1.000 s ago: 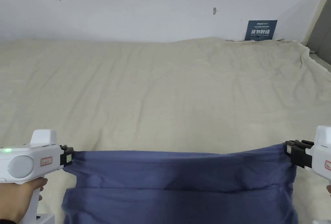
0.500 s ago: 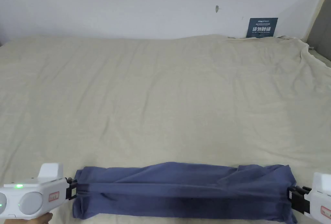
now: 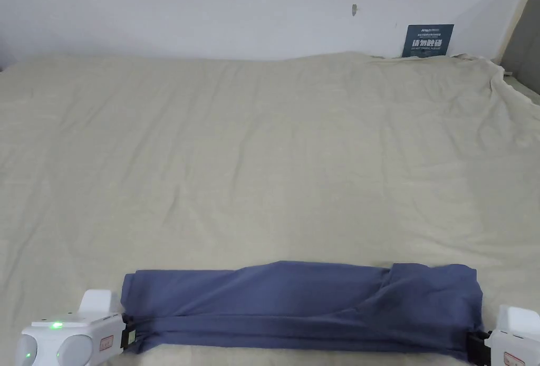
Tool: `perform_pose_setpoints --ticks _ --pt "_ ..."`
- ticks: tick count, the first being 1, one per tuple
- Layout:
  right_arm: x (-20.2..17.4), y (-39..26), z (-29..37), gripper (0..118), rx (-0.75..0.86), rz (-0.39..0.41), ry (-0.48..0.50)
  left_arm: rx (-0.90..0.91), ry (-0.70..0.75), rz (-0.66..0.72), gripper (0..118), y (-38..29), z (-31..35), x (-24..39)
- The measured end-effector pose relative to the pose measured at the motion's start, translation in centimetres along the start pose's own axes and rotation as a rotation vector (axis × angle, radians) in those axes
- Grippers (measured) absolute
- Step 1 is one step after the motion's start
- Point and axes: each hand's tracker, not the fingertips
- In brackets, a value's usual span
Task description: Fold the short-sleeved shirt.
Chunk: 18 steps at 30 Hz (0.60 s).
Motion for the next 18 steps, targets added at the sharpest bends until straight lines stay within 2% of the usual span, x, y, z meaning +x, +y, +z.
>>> perform_pose_setpoints --ticks 1,2,3,4,5,6,13,18 --pt "-0.2 0.2 0.3 12 -0.001 0.008 0.009 -0.01 -0.002 0.005 19 0.1 0.6 0.1" --pt "-0.2 0.4 0.7 26 0.007 0.021 0.015 -0.004 -0.006 0.024 36 0.3 0.9 0.1" --pt "-0.2 0.6 1.0 56 0.023 0.035 0.007 0.0 0.001 0.034 68 0.5 1.2 0.1" --pt "-0.5 1.0 1.6 77 0.046 0.047 0.003 0.008 0.006 0.038 87 0.8 1.7 0.0" --pt "-0.8 1.6 2.3 91 0.069 0.052 0.012 0.026 0.003 0.04 102 1.1 2.4 0.1" --pt "-1.1 2.2 3.1 96 0.099 0.051 0.021 0.052 0.0 0.044 112 1.5 3.0 0.1" --pt "-4.9 7.2 10.2 98 0.388 0.08 0.077 0.323 0.007 0.046 113 6.0 10.0 1.3" --pt "-7.9 9.0 13.2 97 0.55 0.157 0.03 0.436 0.036 0.057 111 8.2 12.9 2.2"
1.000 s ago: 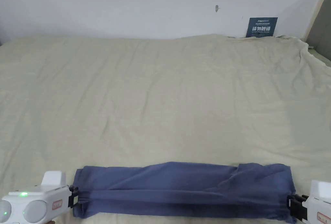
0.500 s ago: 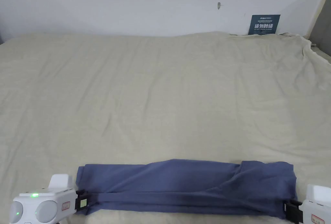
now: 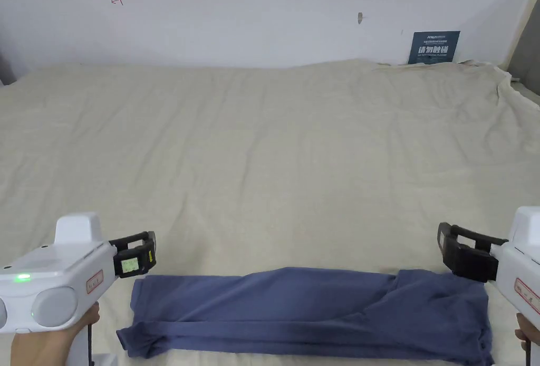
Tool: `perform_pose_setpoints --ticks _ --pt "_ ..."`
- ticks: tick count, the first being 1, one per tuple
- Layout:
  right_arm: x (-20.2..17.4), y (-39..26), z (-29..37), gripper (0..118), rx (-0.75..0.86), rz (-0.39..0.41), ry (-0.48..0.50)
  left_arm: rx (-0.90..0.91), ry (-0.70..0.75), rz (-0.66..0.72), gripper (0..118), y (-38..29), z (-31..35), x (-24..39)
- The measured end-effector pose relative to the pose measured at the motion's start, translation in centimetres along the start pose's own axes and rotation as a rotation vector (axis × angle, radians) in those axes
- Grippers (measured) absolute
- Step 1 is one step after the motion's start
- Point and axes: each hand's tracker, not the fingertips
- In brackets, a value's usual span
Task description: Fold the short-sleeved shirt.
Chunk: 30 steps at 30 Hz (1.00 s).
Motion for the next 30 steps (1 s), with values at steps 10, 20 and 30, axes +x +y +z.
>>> perform_pose_setpoints --ticks 10,20,30 --pt "-1.8 0.8 1.1 13 0.177 -0.005 -0.07 0.248 -0.012 -0.015 38 -0.4 2.1 1.9" --pt "-1.4 0.8 1.2 0 0.202 0.008 -0.071 0.182 -0.059 0.026 0 -0.8 1.2 1.3" --pt "-2.1 0.5 0.9 0 0.157 -0.005 -0.062 -0.164 -0.269 0.186 0 -2.4 -3.1 -4.2"
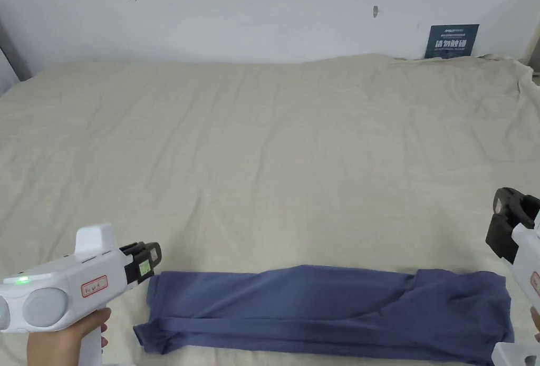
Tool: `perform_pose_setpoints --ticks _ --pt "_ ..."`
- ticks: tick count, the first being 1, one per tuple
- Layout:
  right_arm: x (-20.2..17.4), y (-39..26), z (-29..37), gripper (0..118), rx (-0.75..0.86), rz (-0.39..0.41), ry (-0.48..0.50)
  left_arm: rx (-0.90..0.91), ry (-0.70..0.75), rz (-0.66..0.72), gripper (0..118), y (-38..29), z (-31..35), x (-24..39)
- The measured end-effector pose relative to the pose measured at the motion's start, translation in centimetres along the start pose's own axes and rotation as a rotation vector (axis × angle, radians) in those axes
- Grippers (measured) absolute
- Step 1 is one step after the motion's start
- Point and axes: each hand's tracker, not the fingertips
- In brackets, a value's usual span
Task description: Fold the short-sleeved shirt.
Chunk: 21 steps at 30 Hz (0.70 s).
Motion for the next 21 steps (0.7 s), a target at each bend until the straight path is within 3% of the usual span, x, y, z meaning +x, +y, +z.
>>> perform_pose_setpoints --ticks 10,11,14,15,21 --pt "-0.6 -1.0 -1.1 0 -0.047 -0.004 -0.004 -0.272 -0.06 0.16 3 -2.4 -4.0 -5.6" --pt "-0.7 -1.0 -1.3 0 -0.053 -0.007 -0.006 -0.295 -0.068 0.2 11 -2.6 -4.6 -6.2" --pt "-0.9 -1.3 -1.7 0 -0.065 -0.004 -0.009 -0.328 -0.054 0.256 64 -2.8 -6.0 -7.5" --pt "-0.9 -1.3 -1.9 0 -0.069 -0.003 -0.011 -0.333 -0.055 0.255 72 -2.9 -6.3 -7.7" --pt "-1.0 -1.7 -2.7 0 -0.092 -0.01 -0.019 -0.351 -0.11 0.202 72 -2.4 -7.8 -7.4"
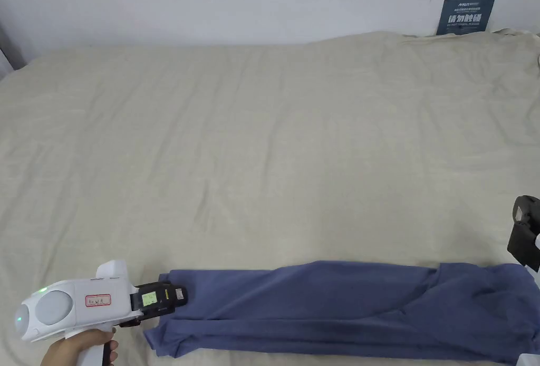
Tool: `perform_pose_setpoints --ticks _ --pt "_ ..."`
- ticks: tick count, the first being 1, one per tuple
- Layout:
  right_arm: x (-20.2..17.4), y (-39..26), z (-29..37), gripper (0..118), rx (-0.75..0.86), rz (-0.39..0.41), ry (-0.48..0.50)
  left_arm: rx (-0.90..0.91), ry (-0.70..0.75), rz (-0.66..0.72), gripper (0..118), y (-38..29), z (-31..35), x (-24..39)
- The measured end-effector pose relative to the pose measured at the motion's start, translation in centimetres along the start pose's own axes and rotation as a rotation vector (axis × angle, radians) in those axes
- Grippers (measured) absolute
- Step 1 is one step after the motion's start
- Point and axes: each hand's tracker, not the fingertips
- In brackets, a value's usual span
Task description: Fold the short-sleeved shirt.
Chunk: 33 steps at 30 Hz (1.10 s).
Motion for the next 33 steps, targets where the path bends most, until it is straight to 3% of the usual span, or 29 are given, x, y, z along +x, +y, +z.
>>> perform_pose_setpoints --ticks 4,9,11,12,16,21,29,33 --pt "0.1 -0.1 -0.1 0 -0.01 -0.003 -0.003 -0.042 0.024 -0.03 65 0.6 -1.9 -0.4" --pt "0.2 -0.1 -0.1 0 -0.01 -0.002 -0.007 -0.062 0.056 -0.04 39 0.7 -3.0 -0.6" --pt "0.4 -0.1 -0.1 0 -0.012 -0.004 -0.01 -0.052 0.059 -0.062 36 0.7 -3.2 -0.4" --pt "0.5 -0.1 -0.1 0 -0.011 -0.007 -0.01 -0.057 0.052 -0.065 24 0.5 -3.3 0.1" --pt "0.8 0.0 0.0 0 -0.014 -0.007 -0.014 -0.069 0.072 -0.084 3 0.0 -4.5 1.1" --pt "1.2 0.4 0.3 0 -0.005 -0.005 -0.015 -0.007 0.113 -0.169 0 0.1 -2.3 2.6" --pt "1.0 0.9 0.2 0 0.016 -0.019 0.0 0.076 0.118 -0.114 0 2.5 3.7 2.4" --pt "0.7 0.9 0.3 0 0.021 -0.024 0.014 0.07 0.177 -0.152 0 2.7 4.6 2.7"
